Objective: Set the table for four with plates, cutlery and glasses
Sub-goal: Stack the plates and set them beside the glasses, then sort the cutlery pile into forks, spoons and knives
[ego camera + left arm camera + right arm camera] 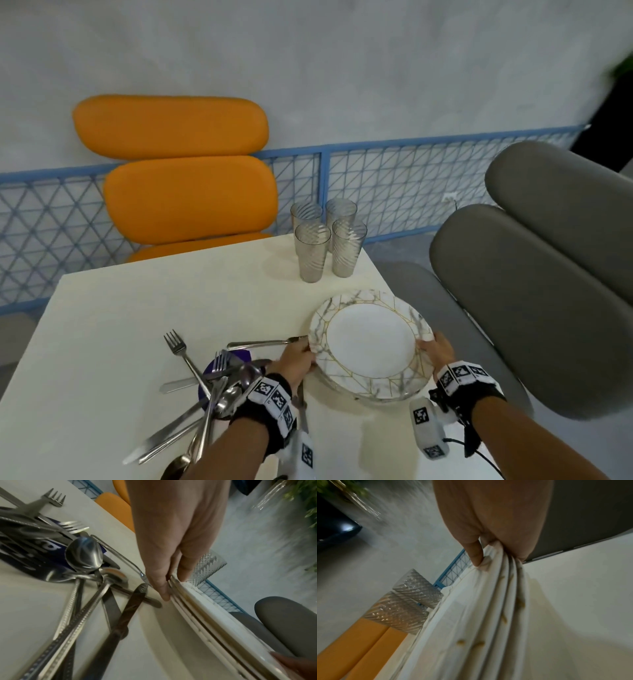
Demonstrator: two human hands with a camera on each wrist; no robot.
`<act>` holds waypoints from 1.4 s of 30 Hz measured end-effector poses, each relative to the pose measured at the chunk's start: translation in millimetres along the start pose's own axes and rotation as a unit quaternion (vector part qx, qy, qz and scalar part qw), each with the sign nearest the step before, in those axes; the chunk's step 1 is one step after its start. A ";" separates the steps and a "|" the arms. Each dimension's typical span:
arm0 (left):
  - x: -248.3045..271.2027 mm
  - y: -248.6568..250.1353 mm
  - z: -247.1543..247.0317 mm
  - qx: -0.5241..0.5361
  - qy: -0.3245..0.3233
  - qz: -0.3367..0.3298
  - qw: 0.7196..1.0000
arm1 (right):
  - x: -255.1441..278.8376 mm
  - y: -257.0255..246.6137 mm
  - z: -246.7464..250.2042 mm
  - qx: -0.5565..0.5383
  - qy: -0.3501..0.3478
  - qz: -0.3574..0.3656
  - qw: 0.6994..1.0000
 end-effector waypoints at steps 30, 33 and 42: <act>-7.8 23.2 -3.1 -0.153 0.067 -0.043 0.985 | -53.3 11.8 -42.8 0.091 -0.022 0.006 0.996; -3.9 19.2 -0.1 -0.143 0.056 -0.045 0.987 | -63.2 18.3 -41.6 0.121 -0.026 -0.007 0.992; 80.0 -4.5 70.0 -0.084 0.149 -0.077 0.982 | 71.8 8.4 -47.5 0.180 0.076 0.300 0.934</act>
Point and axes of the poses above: each hand's wrist, its own x-axis away from the middle knuckle, its own z-axis out of the back of the hand, y = z × x, the point moved 1 cm from there along -x, towards the middle knuckle, and after that the axes turned 4 degrees about -z, right-handed, at the moved point
